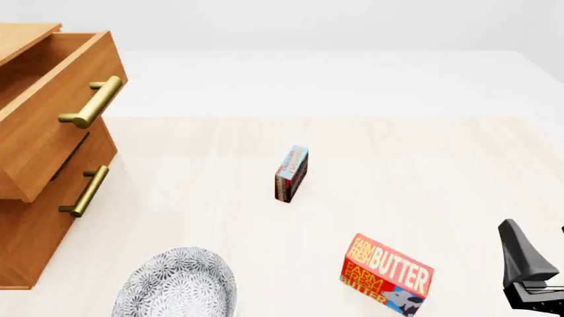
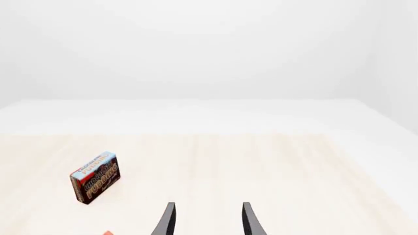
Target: Put the chocolate pudding in the top drawer of the cabinet and close it.
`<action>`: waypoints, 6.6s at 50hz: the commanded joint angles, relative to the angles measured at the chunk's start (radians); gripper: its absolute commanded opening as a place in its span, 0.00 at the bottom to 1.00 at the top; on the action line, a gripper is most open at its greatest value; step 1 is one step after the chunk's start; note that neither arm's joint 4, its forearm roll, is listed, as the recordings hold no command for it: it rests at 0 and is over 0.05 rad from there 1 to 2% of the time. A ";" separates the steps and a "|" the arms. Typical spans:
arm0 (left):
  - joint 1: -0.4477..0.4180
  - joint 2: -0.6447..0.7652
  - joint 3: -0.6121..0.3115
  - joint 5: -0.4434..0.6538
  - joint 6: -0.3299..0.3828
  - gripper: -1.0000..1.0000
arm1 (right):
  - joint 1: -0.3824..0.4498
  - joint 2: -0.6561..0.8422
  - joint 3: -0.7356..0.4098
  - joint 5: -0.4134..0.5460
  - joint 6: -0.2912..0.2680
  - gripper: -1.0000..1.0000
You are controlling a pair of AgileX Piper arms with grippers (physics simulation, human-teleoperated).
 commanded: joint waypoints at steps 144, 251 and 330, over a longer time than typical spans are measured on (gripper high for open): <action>0.058 0.644 -0.410 0.452 -0.050 1.00 | 0.000 0.000 0.000 0.000 0.000 1.00; 0.010 0.685 -0.280 0.388 -0.073 1.00 | 0.000 0.000 0.000 0.000 0.000 1.00; -0.118 0.687 -0.271 0.340 -0.143 1.00 | 0.000 0.000 0.000 0.000 0.000 1.00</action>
